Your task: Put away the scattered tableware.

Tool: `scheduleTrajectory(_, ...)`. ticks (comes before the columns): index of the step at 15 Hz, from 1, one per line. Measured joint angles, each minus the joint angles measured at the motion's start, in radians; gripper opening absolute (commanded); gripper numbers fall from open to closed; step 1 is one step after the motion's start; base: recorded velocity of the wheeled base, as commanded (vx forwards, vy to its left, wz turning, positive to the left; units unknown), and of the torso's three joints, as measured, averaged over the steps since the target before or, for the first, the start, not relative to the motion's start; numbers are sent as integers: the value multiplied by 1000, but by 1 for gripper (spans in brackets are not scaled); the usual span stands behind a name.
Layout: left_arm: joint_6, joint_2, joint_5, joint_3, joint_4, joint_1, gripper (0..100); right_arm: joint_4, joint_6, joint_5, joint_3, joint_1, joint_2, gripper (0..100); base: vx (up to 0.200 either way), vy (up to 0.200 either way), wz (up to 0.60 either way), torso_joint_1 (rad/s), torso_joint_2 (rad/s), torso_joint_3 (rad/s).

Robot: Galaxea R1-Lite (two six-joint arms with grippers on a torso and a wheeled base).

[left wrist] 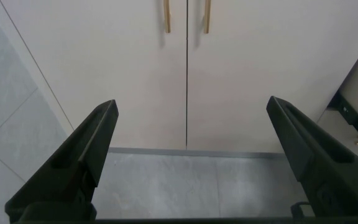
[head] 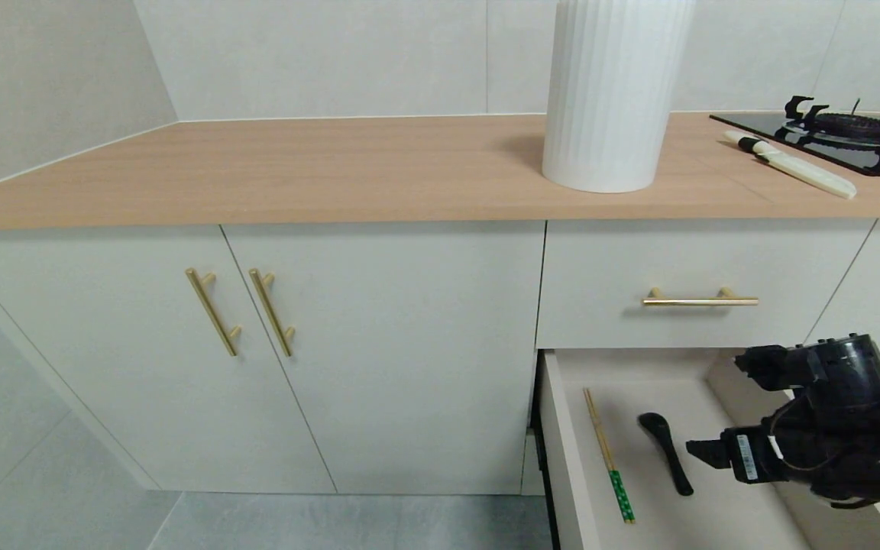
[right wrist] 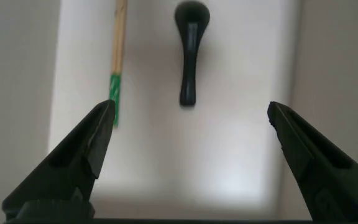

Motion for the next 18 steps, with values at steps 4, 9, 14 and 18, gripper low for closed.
scheduleTrajectory(4,1,0,0,0,0,0,100,174,39,7,15,25,-183,100,0,0,0,0,0,0)
scheduleTrajectory(9,0,0,0,0,0,0,100,283,35,9,11,50,-303,100,-40,0,0,0,0,0)
scheduleTrajectory(14,0,0,0,0,0,0,100,499,23,33,-34,118,-398,100,-200,0,0,-1,1,4)
scheduleTrajectory(18,-4,0,0,0,1,0,100,585,15,36,-45,135,-413,100,-100,0,0,2,-1,1)
